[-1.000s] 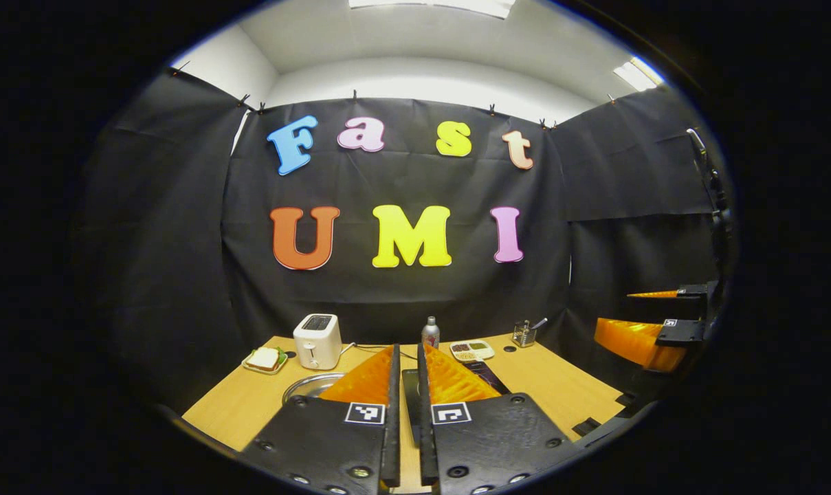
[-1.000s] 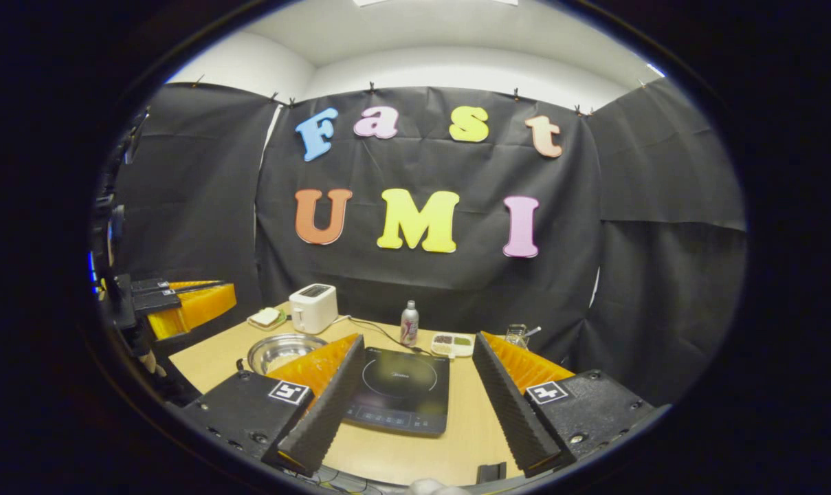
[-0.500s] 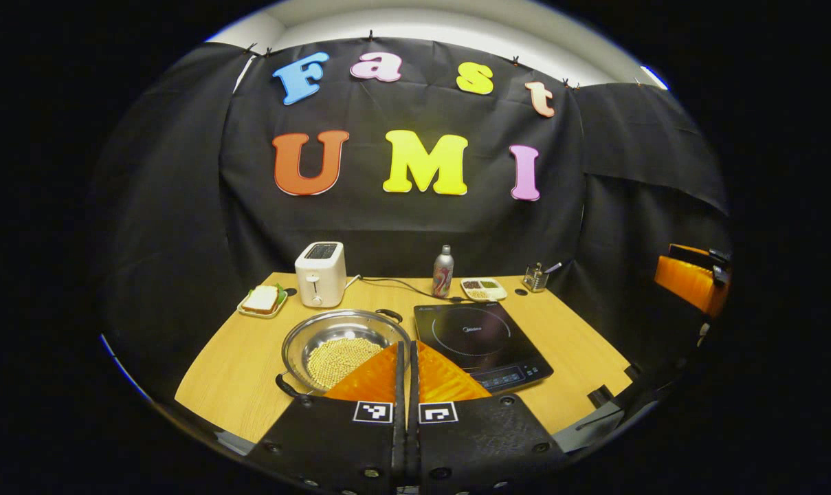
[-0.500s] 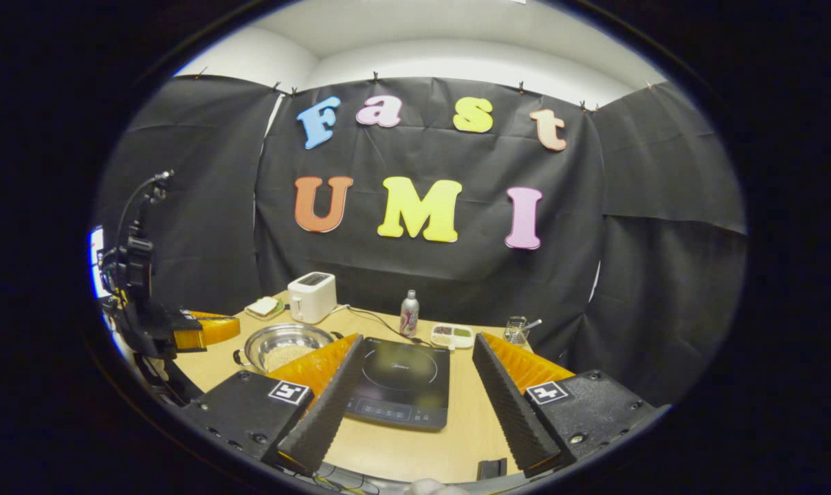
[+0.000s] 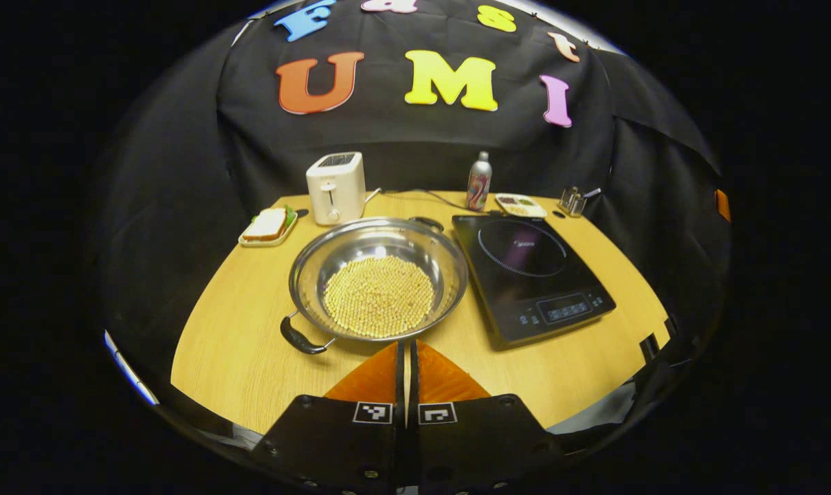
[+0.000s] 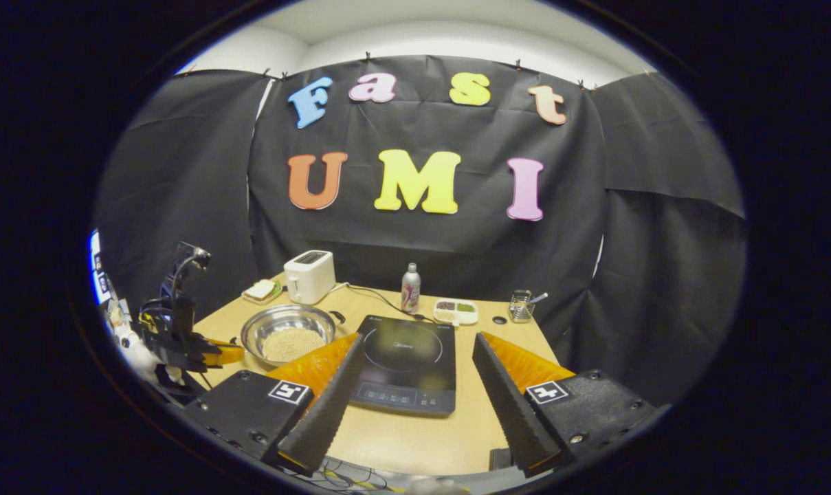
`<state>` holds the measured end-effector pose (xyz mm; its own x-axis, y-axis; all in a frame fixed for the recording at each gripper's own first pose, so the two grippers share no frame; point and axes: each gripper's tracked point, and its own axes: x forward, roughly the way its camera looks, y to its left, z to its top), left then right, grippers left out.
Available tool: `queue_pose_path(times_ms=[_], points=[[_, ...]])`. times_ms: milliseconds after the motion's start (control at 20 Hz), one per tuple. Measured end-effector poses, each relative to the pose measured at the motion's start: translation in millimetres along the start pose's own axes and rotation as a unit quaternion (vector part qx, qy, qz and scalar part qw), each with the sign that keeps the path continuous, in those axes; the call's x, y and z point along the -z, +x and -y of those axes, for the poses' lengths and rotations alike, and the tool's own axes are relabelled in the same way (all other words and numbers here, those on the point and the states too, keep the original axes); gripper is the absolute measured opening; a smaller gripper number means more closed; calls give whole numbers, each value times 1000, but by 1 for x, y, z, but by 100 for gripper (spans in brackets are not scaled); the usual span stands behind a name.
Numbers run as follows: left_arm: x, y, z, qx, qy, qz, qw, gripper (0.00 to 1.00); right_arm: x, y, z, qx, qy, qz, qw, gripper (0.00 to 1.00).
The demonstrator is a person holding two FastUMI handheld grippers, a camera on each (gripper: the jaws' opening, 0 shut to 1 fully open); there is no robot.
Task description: First push the handle of the pot to place it horizontally, then grasp the pot with both hands and set it on the induction cooktop.
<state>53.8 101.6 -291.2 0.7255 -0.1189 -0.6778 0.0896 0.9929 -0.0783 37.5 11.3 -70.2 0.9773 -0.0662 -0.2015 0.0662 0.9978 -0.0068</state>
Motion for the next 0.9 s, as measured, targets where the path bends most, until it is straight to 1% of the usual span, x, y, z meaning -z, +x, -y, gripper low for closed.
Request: queue_pose_path(times_ms=[50,100,150,200,300,350,400,550,600,650,750,800,850,900], points=[[9,8,-5,-3,-6,-21,1000,0,2,3,0,1,0,-4,1000,98],[16,18,-6,2,-12,-36,999,10,3,5,0,2,2,-7,1000,99],[19,27,-10,-1,-13,-50,999,0,4,7,1,3,3,-10,1000,99],[20,35,-17,-4,-8,-57,998,0,3,9,2,5,5,-12,1000,97],[25,51,-24,-6,1,-76,997,0,4,12,3,8,5,-17,1000,100],[26,57,-26,-6,-1,-81,997,0,6,14,4,9,5,-20,1000,97],[27,64,-29,-7,-1,-86,996,0,6,16,4,9,4,-21,1000,97],[29,73,-35,-10,-1,-98,995,0,8,18,7,12,7,-27,1000,97],[30,76,-38,-14,2,-100,995,0,8,18,7,12,7,-27,1000,99],[32,77,-38,-13,3,-107,994,0,10,19,7,14,7,-28,999,97],[33,81,-39,-13,-2,-112,994,0,13,19,9,15,9,-32,999,98],[35,82,-42,-14,-5,-115,993,10,13,19,10,16,11,-33,999,97],[35,82,-44,-16,-7,-115,993,0,14,19,10,16,13,-33,999,98],[36,83,-46,-20,-8,-116,993,10,14,19,10,17,13,-33,999,98]])
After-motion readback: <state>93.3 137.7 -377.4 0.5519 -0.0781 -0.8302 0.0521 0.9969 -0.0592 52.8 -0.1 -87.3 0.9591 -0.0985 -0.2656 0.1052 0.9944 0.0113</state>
